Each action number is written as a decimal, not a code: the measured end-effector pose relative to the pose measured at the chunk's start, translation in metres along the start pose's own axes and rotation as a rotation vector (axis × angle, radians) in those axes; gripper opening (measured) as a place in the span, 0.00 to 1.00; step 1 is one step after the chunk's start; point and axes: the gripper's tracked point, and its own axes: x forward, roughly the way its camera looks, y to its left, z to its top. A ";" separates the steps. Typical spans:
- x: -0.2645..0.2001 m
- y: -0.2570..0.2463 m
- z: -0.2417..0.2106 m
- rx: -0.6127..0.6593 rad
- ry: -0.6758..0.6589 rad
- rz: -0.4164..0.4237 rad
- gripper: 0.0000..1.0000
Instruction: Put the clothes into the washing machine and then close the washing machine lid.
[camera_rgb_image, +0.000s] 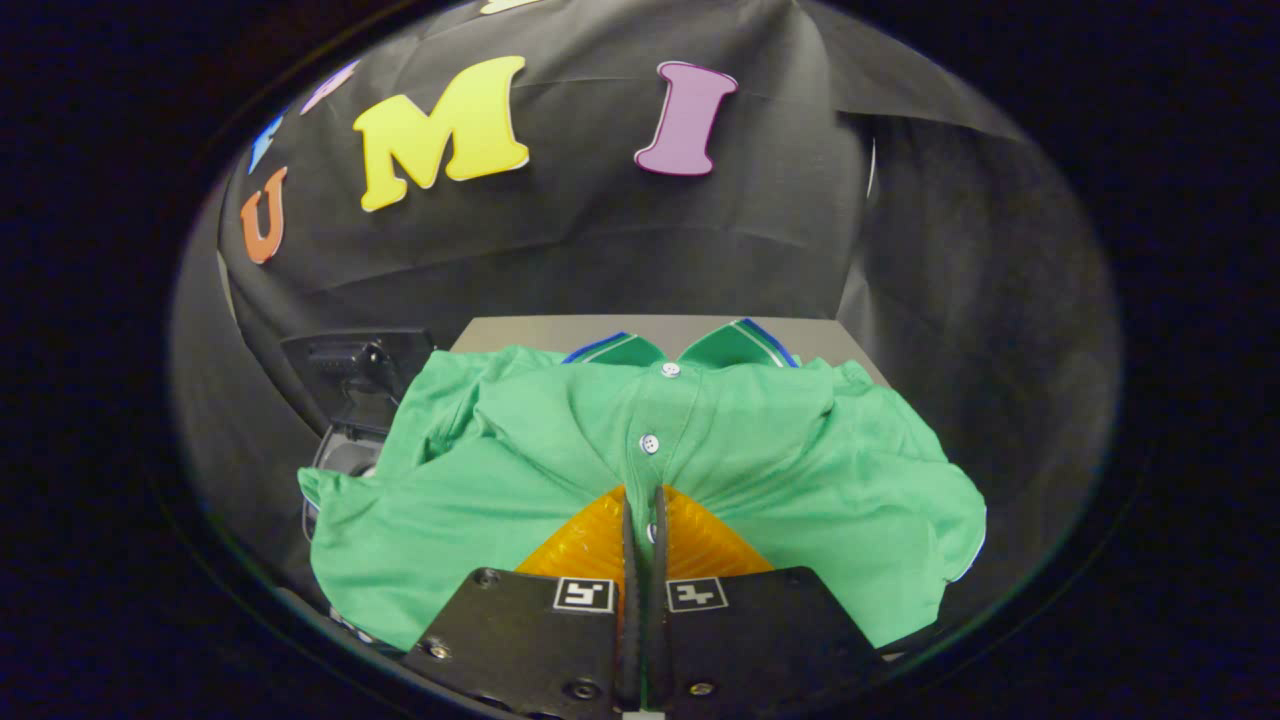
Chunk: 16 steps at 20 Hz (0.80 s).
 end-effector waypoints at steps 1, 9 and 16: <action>-0.007 0.001 0.009 0.033 -0.019 0.013 0.06; -0.121 0.046 0.103 0.020 -0.234 0.139 0.05; -0.160 0.171 0.115 -0.107 -0.263 0.343 0.05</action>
